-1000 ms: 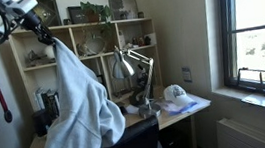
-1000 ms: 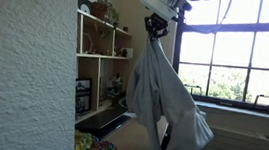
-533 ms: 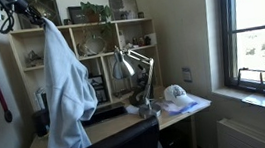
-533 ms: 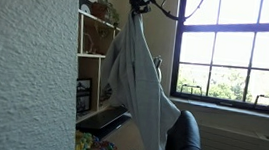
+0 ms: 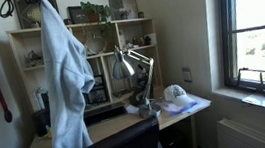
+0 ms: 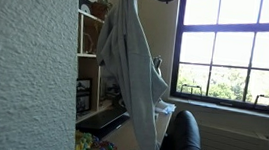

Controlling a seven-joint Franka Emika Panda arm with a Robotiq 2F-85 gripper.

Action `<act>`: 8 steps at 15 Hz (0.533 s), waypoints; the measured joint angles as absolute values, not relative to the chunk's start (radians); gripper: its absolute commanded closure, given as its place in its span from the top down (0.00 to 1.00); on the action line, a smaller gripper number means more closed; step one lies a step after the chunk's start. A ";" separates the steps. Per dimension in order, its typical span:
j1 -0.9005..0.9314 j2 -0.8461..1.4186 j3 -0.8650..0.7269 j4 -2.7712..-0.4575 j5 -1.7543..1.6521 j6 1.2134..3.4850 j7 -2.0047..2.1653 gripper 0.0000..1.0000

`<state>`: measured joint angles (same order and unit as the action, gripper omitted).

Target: Move the jersey from the chair to the table.

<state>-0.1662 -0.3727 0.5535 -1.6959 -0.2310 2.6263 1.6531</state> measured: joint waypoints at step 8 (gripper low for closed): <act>-0.154 -0.207 0.662 -1.497 -0.171 2.674 1.753 0.01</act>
